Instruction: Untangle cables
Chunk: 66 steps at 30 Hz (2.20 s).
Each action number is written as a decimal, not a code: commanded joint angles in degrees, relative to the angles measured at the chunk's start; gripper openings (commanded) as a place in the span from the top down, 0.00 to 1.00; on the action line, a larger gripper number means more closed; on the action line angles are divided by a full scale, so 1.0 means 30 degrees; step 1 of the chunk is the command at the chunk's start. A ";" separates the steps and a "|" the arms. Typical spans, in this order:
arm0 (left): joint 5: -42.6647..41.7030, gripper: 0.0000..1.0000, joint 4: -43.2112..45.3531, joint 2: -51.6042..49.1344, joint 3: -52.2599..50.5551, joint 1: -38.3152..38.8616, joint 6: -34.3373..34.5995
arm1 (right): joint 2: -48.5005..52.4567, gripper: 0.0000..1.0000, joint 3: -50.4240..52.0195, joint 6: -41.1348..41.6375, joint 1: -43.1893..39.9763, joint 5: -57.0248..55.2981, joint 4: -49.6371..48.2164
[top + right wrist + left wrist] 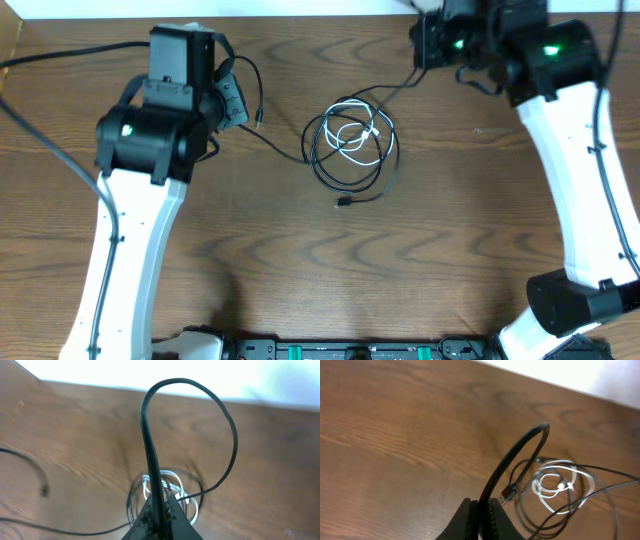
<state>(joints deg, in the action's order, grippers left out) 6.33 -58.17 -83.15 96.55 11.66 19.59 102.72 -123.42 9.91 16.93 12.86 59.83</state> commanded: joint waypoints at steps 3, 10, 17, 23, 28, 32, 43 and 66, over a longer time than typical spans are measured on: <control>0.0051 0.66 -0.0036 -0.1100 0.0270 -0.0095 0.0284 | -0.1166 0.99 -0.4153 -0.1005 -0.0364 0.0044 0.0000; -0.0321 0.34 -0.0022 -0.1472 0.0270 -0.0095 -0.0641 | -0.1348 0.99 -0.7060 -0.1268 -0.0444 0.0029 -0.0291; -0.6200 0.32 0.0197 -0.2149 0.0248 -0.0095 -0.4503 | -0.1384 0.99 -0.7206 -0.1260 -0.0576 0.0036 0.0488; -1.1927 0.32 0.0525 -0.4058 0.0087 0.0015 -0.8065 | -0.1384 0.99 -0.7191 -0.1260 -0.0889 0.0044 0.1603; -1.4979 0.32 0.0998 -0.5829 0.0087 0.0284 -1.0178 | -0.1384 0.99 -0.7191 -0.1042 -0.2004 0.0525 0.2084; -1.4979 0.32 0.1727 -0.7315 0.0087 0.0867 -1.0178 | -0.1384 0.99 -0.7191 -0.1020 -0.2980 0.1566 0.2310; -1.5897 0.33 0.3417 -0.9522 0.0087 0.2535 -1.1511 | -0.1384 0.99 -0.7184 -0.1049 -0.3796 0.1552 0.3249; -1.3165 0.93 0.5989 -1.0367 0.0313 0.1537 -0.9748 | -0.1333 0.99 -0.6222 -0.1035 -0.4014 0.1537 0.4903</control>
<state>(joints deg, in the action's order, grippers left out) -36.12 -40.05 -120.07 96.47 18.72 -12.16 98.52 -143.72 6.96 5.56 17.15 74.41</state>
